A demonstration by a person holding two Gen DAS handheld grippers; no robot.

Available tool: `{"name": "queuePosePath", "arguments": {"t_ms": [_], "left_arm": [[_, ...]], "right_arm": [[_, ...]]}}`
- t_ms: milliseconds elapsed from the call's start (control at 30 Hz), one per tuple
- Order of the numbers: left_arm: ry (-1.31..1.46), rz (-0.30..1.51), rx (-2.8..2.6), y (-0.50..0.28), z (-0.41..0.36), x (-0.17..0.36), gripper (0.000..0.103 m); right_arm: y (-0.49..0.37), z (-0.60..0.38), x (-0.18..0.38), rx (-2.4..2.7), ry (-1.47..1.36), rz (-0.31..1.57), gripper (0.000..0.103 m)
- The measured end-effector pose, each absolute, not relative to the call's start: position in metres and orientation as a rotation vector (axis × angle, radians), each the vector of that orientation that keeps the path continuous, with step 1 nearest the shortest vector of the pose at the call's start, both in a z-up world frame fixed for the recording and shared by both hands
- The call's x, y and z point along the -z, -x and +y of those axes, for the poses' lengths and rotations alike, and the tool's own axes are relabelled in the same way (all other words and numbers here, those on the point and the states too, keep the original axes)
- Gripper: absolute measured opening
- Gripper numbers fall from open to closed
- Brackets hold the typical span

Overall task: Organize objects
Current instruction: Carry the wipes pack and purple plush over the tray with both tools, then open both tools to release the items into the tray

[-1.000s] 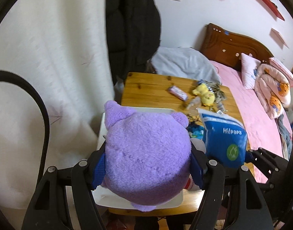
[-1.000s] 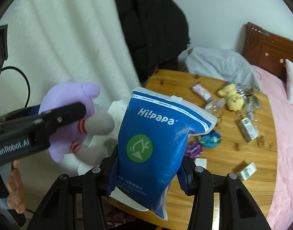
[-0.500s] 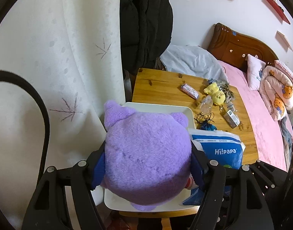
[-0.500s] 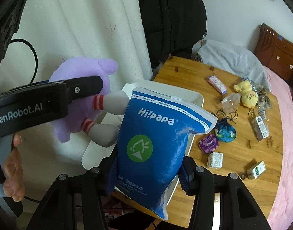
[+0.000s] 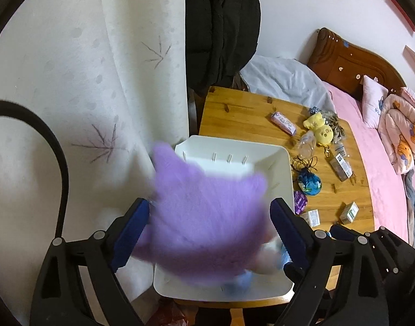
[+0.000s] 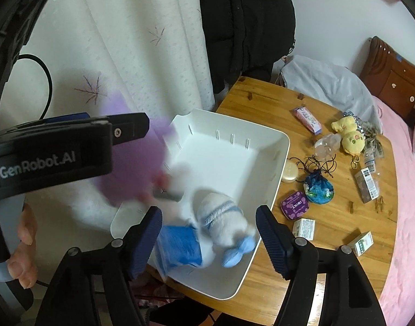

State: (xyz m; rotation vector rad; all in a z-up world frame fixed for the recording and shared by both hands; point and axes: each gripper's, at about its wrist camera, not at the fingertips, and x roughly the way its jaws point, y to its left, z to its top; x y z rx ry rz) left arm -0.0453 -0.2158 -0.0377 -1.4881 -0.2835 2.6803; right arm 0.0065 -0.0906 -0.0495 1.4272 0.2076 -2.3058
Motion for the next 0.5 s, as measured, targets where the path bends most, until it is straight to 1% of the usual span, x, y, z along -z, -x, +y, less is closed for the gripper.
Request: {"name": "queuePosePath", "arguments": {"t_ms": [67, 100, 500], "left_arm": [[1.463, -0.278, -2.687, 0.044, -0.216, 0.034, 0.097], [1.454, -0.275, -2.69, 0.045, -0.216, 0.033, 0.098], [1.439, -0.29, -2.699, 0.042, -0.217, 0.024, 0.098]], "right_arm": [[-0.006, -0.091, 0.049, 2.306, -1.428, 0.211, 0.073], [-0.005, -0.092, 0.049, 2.305, -1.429, 0.213, 0.073], [-0.008, -0.092, 0.043, 2.319, -1.396, 0.231, 0.073]]}}
